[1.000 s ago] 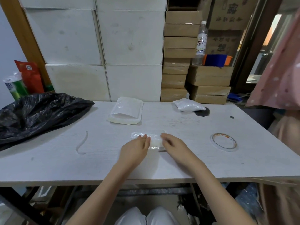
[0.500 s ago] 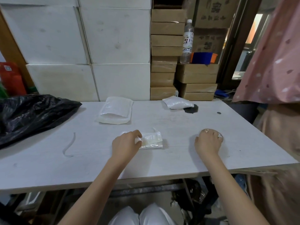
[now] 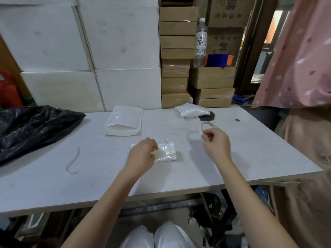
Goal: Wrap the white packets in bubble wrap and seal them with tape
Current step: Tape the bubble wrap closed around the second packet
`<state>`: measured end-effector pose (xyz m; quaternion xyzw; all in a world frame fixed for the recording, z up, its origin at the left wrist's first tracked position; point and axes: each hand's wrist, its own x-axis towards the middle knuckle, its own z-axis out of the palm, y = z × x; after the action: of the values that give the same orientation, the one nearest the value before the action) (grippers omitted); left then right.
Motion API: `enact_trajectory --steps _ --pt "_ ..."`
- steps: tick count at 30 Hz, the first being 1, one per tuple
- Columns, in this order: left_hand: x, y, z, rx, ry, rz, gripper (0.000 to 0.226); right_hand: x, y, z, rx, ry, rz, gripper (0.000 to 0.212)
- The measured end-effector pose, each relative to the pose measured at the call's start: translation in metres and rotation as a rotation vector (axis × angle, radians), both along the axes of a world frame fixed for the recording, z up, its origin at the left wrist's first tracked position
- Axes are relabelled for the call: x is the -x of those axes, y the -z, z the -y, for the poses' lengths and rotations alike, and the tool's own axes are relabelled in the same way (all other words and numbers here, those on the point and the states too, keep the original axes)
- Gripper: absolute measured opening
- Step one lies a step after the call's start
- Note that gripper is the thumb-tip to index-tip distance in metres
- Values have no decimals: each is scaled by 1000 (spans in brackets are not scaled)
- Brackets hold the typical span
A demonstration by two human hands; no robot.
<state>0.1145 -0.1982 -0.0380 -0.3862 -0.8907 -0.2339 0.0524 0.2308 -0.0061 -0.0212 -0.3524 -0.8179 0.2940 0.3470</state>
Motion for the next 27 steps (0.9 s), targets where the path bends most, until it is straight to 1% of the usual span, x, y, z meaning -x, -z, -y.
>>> enact_trajectory --steps 3,6,10,12,15,18,23,27 --pt "1 0 1 7 32 3 35 15 -15 22 50 -211 -142 12" --pt "3 -3 6 -10 25 53 31 28 -22 44 90 -370 -228 13" --pt "3 -9 17 -9 57 190 28 40 -16 65 88 -520 -242 13" --pt "1 -10 19 -65 48 220 25 46 -10 73 84 -562 -206 14" --pt "-4 -6 19 -250 -22 252 28 54 -2 84 56 -572 -154 13" --pt "-7 3 18 -377 -125 265 33 58 5 91 33 -543 -134 12" --pt "-10 13 13 -455 -223 257 31 63 12 96 -14 -504 -82 11" --pt "-13 13 12 -542 -245 283 26 67 15 99 -69 -464 -42 9"
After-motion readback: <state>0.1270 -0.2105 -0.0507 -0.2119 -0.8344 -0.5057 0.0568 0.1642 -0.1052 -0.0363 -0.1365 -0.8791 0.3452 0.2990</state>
